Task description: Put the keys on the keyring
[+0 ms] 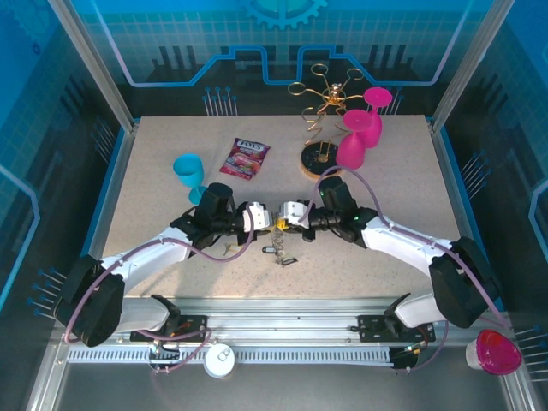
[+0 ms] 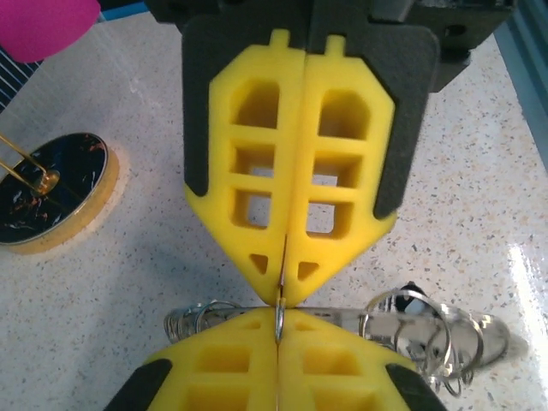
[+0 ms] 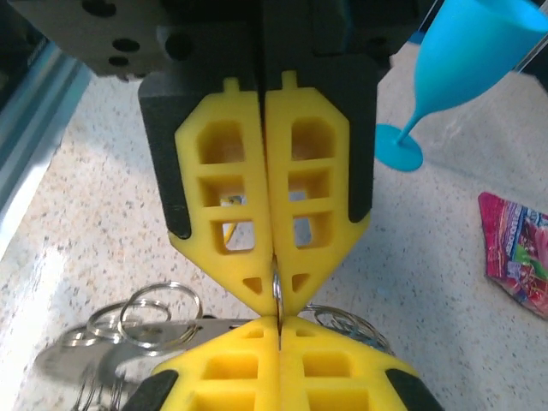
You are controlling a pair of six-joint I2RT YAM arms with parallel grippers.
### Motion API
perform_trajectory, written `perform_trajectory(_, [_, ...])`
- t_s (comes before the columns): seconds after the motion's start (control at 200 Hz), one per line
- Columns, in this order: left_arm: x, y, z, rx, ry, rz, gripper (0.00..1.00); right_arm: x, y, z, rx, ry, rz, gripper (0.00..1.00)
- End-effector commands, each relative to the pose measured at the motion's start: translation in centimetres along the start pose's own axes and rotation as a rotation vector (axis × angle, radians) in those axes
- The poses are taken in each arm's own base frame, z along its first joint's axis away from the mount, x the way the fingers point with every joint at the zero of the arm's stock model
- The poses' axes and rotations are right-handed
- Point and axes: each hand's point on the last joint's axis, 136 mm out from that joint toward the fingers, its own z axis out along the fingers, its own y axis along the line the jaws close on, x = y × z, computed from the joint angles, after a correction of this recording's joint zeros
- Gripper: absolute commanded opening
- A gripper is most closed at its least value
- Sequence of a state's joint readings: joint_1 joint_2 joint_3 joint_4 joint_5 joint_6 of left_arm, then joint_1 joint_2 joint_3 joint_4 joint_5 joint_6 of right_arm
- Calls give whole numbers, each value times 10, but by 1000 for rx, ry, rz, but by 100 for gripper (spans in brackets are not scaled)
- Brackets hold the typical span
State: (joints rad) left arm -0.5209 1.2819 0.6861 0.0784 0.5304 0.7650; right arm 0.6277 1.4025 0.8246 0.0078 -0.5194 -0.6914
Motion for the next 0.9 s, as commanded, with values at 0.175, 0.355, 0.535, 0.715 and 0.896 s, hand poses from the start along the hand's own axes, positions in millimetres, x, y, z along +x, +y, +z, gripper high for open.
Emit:
perform_trajectory(0.175, [-20,-4,-3,12,-75,43,0,-20,18,-11,7,-132,-24,29])
perform_trajectory(0.355, [-29,-9,-4,-1,-200,43,0,-19,4,-23,120,-333,22,33])
perform_trajectory(0.535, [-31,-14,-4,10,-246,37,0,-19,-5,-29,151,-433,61,27])
perform_trajectory(0.715, [-31,-14,-4,10,-250,36,0,-20,-5,-25,121,-446,60,24])
perform_trajectory(0.896, [-30,-11,-2,0,-242,34,0,-19,5,-23,76,-443,37,23])
